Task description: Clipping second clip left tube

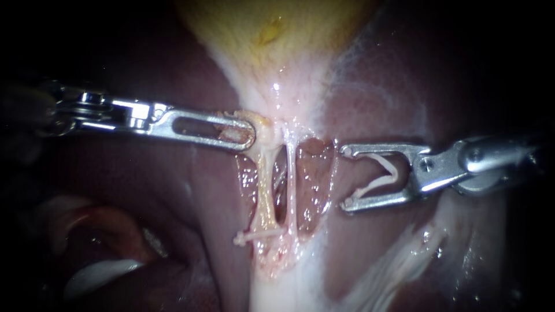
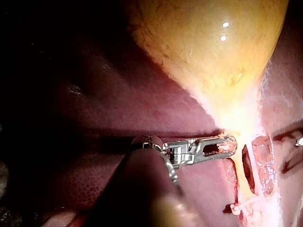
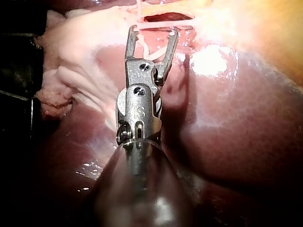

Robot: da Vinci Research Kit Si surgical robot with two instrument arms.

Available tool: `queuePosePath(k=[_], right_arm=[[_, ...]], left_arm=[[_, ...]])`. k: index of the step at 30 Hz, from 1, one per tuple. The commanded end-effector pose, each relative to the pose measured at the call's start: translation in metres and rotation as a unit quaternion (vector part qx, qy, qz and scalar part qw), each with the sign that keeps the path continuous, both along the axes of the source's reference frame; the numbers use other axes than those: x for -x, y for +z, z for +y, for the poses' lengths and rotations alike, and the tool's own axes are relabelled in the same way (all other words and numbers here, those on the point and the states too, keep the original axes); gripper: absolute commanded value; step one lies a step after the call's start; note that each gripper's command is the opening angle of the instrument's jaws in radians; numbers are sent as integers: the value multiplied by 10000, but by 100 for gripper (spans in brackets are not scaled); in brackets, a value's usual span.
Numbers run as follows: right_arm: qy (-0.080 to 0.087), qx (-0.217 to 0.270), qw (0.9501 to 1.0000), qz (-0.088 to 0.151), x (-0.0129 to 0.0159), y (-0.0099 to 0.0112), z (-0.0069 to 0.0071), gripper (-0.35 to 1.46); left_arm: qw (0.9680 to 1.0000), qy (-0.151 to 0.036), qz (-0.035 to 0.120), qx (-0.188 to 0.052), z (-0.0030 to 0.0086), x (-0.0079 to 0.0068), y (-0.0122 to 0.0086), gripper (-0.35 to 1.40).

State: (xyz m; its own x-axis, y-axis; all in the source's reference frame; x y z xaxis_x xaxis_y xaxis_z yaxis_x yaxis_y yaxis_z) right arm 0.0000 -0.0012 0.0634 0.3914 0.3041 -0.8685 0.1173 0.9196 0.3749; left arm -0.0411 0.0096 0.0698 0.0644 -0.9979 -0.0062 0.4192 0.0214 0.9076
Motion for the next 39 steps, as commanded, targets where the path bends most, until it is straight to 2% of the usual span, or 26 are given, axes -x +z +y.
queuePosePath(k=[1, 12, 18, 26, 30, 39], right_arm=[[0, 0, 10000, 0, 0, 0, 0, 49], [-3, 2, 10000, 2, 0, 0, -1, 50], [-3, 3, 10000, 2, 0, 0, -1, 50], [-3, 3, 10000, 2, -1, 0, -2, 50], [-2, 3, 10000, 2, -2, -1, -2, 50], [21, -100, 9999, -11, -10, 1, -6, 50]], left_arm=[[10000, 1, 0, 0, 0, 0, 0, -35], [10000, 33, -27, -29, 0, -10, -11, -35], [9999, -61, -62, -76, 4, -18, -35, -35], [9997, -158, -93, 138, 16, -32, -66, -35], [9997, -159, -81, 168, 18, -38, -67, -35], [9997, -159, -81, 171, 17, -38, -65, -35]])
